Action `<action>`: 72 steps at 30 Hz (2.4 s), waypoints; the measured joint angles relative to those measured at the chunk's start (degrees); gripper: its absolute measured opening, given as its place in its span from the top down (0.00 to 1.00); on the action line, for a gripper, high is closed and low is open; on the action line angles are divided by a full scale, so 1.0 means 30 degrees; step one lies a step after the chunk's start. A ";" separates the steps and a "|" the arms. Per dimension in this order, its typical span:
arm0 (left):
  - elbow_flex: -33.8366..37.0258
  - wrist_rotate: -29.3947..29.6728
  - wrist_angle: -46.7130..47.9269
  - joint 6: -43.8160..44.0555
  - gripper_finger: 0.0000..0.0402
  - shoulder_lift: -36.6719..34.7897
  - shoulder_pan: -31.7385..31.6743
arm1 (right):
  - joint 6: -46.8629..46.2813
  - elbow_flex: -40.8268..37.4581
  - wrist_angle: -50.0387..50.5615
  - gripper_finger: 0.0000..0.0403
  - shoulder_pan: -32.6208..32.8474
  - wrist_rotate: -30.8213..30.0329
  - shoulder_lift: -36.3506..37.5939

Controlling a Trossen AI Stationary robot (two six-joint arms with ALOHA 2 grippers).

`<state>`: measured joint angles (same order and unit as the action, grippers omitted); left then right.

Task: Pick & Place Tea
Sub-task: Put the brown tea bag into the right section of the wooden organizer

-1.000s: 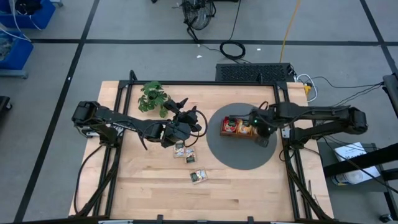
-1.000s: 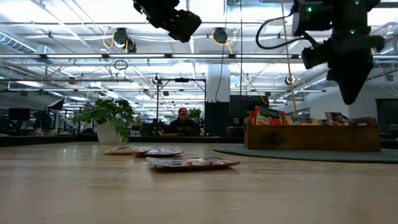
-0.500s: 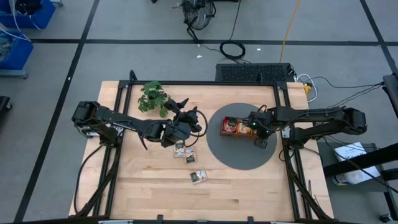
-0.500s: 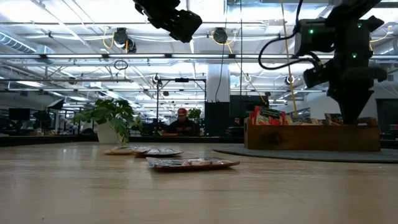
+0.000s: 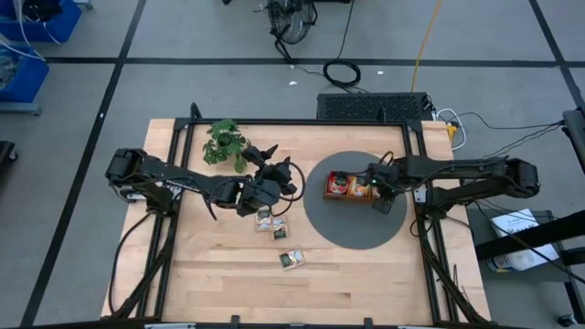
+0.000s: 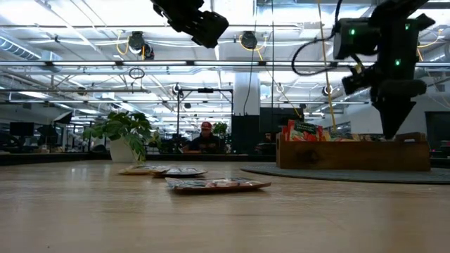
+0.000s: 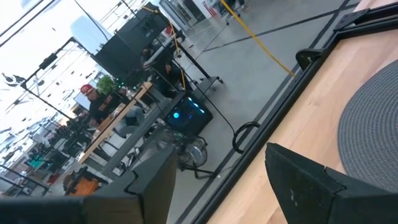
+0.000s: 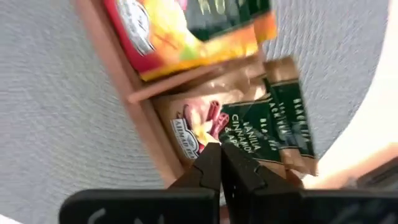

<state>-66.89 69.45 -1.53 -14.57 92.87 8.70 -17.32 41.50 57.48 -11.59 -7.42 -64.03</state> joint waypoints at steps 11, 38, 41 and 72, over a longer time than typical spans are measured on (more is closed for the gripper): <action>0.0000 -0.2860 0.0805 0.0221 0.39 -0.0130 0.0351 | 0.1193 0.2328 -0.4887 1.00 0.2444 -0.2527 0.4112; 0.0007 -2.0338 1.5555 1.8197 0.39 -0.0843 0.0021 | 1.0475 -0.6253 -2.7593 1.00 0.4203 -0.2995 0.7219; 0.0007 -2.2265 1.4916 2.0553 0.39 0.0910 0.0267 | 1.0906 -0.6253 -2.7511 1.00 0.4203 -0.2997 0.7211; -0.0095 -2.4305 1.7013 3.2926 0.39 0.5416 -0.0489 | 1.2161 -0.6253 -2.7069 1.00 0.4203 -0.2944 0.7219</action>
<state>-67.18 -3.46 49.51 84.21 109.12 7.23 19.16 22.74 -23.73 1.02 -16.25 -42.37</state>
